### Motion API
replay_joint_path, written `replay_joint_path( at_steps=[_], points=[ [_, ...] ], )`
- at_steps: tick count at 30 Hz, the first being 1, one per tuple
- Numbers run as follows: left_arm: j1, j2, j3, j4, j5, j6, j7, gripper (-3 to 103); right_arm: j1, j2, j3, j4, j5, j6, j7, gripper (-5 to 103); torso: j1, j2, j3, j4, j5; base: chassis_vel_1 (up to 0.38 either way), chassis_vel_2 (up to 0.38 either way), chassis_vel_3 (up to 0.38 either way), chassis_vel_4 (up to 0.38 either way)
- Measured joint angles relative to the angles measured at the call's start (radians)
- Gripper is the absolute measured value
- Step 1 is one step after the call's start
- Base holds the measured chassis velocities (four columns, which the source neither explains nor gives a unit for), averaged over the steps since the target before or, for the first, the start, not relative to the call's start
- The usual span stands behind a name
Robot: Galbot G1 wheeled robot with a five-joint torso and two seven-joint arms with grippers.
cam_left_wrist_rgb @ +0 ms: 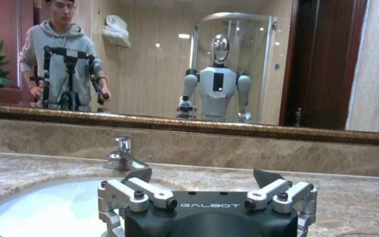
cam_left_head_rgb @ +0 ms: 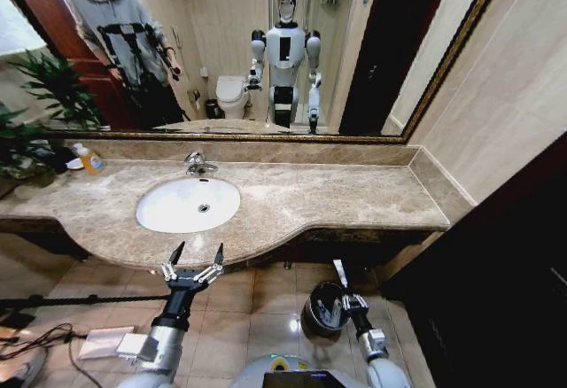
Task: Pick up the trash from the sink and place it in the trash bin.
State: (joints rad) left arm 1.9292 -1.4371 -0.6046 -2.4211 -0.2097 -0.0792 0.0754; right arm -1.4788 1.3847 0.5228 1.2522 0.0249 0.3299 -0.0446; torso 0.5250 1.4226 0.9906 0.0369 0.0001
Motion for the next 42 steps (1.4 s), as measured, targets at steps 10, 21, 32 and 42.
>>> replay_joint_path(
  at_steps=[10, 21, 32, 42],
  points=[
    [0.000, 0.000, 0.000, 0.000, 0.000, 0.000, 0.000, 100, 0.128, 0.002, -0.001, -0.215, -0.114, -0.180, -0.048, 18, 0.000, 0.000, 0.000, -0.0001, -0.0003, 0.000, 0.000, 0.000, 0.000],
    [0.000, 0.000, 0.000, 0.000, 0.000, 0.000, 0.000, 100, 0.238, 0.005, -0.004, -0.383, -0.199, -0.193, -0.096, 18, 0.000, 0.000, 0.000, 0.0000, -0.0001, 0.000, 0.000, 0.000, 0.000],
    [0.000, 0.000, 0.000, 0.000, 0.000, 0.000, 0.000, 100, 0.320, 0.000, -0.005, -0.526, -0.248, -0.133, -0.085, 34, 0.000, 0.000, 0.000, 0.0000, -0.0002, 0.000, 0.000, 0.000, 0.000],
    [0.000, 0.000, 0.000, 0.000, 0.000, 0.000, 0.000, 100, 0.304, -0.002, -0.006, -0.514, -0.206, -0.132, -0.084, 73, 0.000, 0.000, 0.000, -0.0001, -0.0001, 0.000, 0.000, 0.000, 0.000]
  ],
)
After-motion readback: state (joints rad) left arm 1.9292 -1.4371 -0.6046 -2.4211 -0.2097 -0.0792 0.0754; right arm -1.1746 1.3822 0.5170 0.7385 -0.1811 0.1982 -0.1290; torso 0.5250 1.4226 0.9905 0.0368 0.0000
